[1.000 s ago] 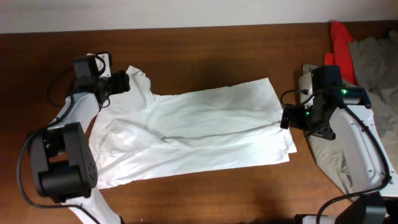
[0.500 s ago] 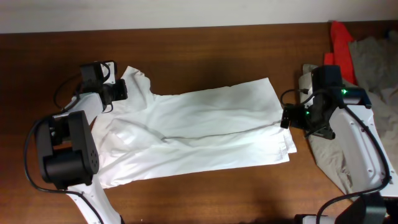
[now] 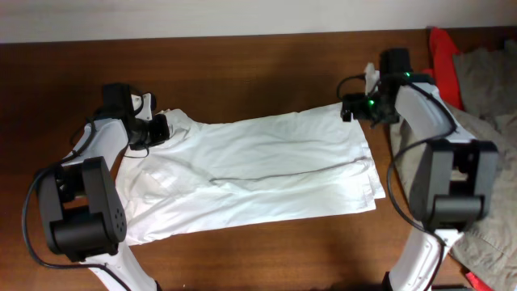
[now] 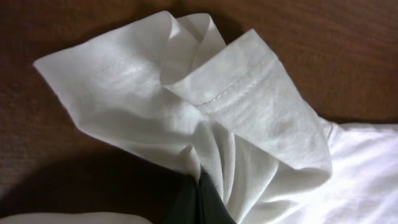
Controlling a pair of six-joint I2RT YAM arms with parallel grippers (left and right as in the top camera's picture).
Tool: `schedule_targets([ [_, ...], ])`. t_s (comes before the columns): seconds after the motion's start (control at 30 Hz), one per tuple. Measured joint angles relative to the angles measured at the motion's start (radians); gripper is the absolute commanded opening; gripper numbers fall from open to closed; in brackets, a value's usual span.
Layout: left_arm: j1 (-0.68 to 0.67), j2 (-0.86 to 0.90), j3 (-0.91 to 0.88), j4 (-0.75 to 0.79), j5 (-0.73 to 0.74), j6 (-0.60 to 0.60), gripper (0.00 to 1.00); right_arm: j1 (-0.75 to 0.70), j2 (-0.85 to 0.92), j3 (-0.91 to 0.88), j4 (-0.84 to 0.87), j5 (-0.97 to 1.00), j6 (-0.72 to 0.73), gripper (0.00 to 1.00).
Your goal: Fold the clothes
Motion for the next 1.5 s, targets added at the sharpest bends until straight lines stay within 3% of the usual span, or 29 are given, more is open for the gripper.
schedule_targets([
  [0.5, 0.000, 0.000, 0.000, -0.036, 0.001, 0.000, 0.00, 0.074, 0.134, 0.043, 0.151, 0.082, 0.008, 0.82],
  [0.67, 0.000, 0.000, 0.000, -0.036, 0.001, 0.000, 0.00, 0.082, 0.146, 0.057, 0.175, 0.095, 0.124, 0.62],
  [0.77, 0.000, 0.000, 0.000, -0.040, 0.001, 0.000, 0.00, 0.084, 0.148, 0.057, 0.191, 0.095, 0.197, 0.39],
  [0.8, 0.000, 0.000, 0.000, -0.040, 0.001, 0.000, 0.00, 0.085, 0.149, 0.057, 0.191, 0.094, 0.208, 0.25],
  [0.93, 0.000, 0.000, 0.000, -0.042, 0.001, 0.000, 0.00, 0.086, 0.152, 0.057, 0.190, 0.091, 0.241, 0.05],
  [1.23, 0.000, -0.053, 0.000, -0.083, 0.067, -0.001, 0.00, 0.074, 0.153, 0.098, 0.043, 0.174, 0.287, 0.08],
  [1.4, 0.001, -0.272, 0.005, -0.303, 0.088, -0.001, 0.00, 0.026, 0.142, 0.264, -0.313, 0.250, 0.292, 0.09],
  [1.5, 0.003, -0.365, 0.007, -0.432, 0.089, -0.001, 0.00, 0.023, 0.135, 0.338, -0.545, 0.300, 0.292, 0.16],
])
